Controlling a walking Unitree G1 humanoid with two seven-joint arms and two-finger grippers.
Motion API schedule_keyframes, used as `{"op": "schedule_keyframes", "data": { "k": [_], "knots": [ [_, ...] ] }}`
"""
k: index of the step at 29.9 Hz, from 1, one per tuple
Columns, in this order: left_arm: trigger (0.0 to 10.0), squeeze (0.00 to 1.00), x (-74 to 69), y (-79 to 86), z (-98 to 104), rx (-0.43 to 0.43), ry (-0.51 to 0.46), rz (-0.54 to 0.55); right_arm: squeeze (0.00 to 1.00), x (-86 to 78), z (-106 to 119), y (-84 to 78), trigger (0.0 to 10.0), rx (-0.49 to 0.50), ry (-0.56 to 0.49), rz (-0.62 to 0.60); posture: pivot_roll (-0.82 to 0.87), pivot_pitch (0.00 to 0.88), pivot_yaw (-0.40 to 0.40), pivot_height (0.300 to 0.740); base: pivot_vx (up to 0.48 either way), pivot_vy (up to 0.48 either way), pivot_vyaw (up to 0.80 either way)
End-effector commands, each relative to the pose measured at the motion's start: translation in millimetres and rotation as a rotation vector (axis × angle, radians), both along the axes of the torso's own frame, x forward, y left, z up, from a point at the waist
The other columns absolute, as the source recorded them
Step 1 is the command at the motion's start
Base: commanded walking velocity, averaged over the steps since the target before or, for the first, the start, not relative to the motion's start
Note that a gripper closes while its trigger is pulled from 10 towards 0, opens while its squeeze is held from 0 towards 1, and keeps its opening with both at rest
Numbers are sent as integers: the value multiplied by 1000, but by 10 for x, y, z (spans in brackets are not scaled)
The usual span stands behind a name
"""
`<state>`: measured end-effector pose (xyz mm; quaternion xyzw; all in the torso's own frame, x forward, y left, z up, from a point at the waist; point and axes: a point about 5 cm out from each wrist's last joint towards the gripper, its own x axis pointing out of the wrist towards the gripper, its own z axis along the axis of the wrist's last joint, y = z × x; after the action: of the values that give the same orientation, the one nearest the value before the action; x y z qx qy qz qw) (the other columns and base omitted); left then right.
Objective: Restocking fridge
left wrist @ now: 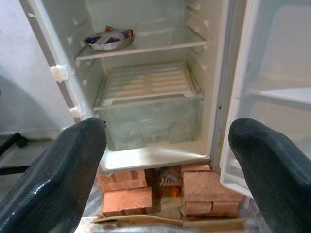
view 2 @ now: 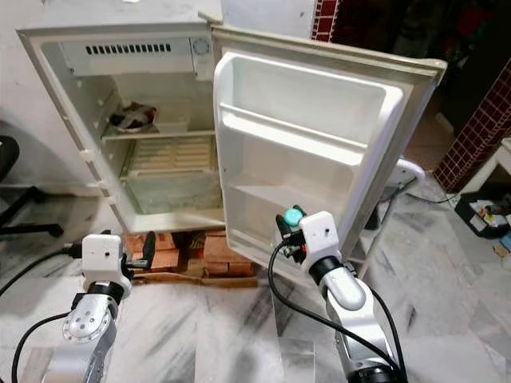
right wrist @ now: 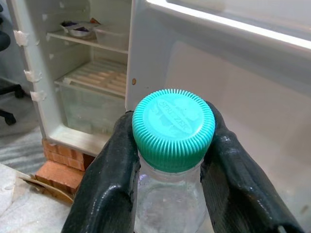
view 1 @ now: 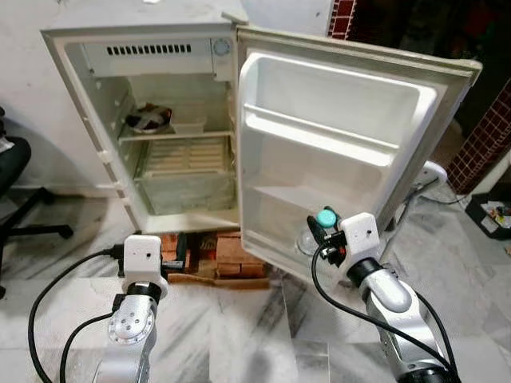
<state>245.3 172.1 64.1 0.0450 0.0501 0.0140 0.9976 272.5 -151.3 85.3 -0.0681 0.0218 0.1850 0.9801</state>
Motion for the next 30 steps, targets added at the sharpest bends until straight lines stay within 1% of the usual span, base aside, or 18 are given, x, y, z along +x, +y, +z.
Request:
{"op": "schedule_keyframes", "data": {
  "k": [1, 5, 12, 23, 30],
  "knots": [
    [10000, 0, 1, 5, -10, 2, 11, -2, 0, 36, 87, 18, 10000, -6, -46, 13, 10, 15, -4, 740, 304, 270, 0],
    [10000, 0, 10, -2, -9, 7, 13, -17, 0, 40, 82, 5, 10000, -13, -48, 0, 9, 16, -1, 740, 303, 263, 0],
    [10000, 0, 32, -21, -8, 10, 16, -28, 0, 35, 79, 7, 10000, -16, -50, -6, 7, 15, 3, 740, 334, 0, 0],
    [10000, 0, 30, -45, -20, 7, 21, -40, 0, 37, 71, 13, 10000, -23, -51, -7, 8, 12, 2, 740, 326, 0, 0],
    [10000, 0, -16, -56, -58, -6, 38, -33, 0, 26, 54, 8, 10000, -22, -44, -4, 12, 12, -1, 740, 34, 0, 0]
  ]
}}
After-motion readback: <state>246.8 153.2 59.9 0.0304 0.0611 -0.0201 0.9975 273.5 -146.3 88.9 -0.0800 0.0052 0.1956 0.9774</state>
